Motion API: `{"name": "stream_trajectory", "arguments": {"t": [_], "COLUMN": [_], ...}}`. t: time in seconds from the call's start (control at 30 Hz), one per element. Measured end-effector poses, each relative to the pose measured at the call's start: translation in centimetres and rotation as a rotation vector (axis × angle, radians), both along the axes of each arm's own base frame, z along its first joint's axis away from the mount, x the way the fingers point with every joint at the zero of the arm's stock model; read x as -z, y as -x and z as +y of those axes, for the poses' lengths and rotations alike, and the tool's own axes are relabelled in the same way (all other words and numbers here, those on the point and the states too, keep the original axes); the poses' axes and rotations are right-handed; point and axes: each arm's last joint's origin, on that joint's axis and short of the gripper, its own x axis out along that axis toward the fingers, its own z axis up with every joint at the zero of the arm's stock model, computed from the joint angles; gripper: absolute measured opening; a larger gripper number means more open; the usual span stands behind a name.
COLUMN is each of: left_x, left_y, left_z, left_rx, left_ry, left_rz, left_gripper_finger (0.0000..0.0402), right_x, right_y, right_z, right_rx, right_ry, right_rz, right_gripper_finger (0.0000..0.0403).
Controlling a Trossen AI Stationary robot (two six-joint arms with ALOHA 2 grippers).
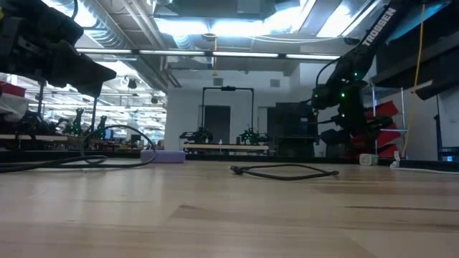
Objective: Insert USB
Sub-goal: Prepare the green charger adapter
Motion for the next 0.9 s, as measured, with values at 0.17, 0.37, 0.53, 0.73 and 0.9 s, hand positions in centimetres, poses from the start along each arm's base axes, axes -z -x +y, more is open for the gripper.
{"name": "stream_trajectory", "arguments": {"t": [0.17, 0.37, 0.53, 0.73, 0.9], "left_x": [0.0, 0.0, 0.0, 0.0, 0.0], "left_y": [0.0, 0.0, 0.0, 0.0, 0.0], "left_z": [0.0, 0.0, 0.0, 0.0, 0.0], "left_rx": [0.0, 0.0, 0.0, 0.0, 0.0], "left_ry": [0.0, 0.0, 0.0, 0.0, 0.0], "left_rz": [0.0, 0.0, 0.0, 0.0, 0.0], "left_gripper_finger": [0.0005, 0.0005, 0.0005, 0.0005, 0.0005], "right_x": [0.0, -0.6, -2.5, -5.9, -5.7], "right_y": [0.0, -1.1, -2.7, -1.7, 0.8], "right_z": [0.0, 0.6, 1.7, 2.4, 1.5], "right_rx": [-0.037, -0.175, -0.357, -0.322, -0.154], "right_ry": [-0.017, -0.062, -0.08, 0.096, 0.086], "right_rz": [-0.001, -0.029, -0.17, -0.064, -0.003], "right_gripper_finger": [0.0185, 0.0185, 0.0185, 0.0185, 0.0185]}}
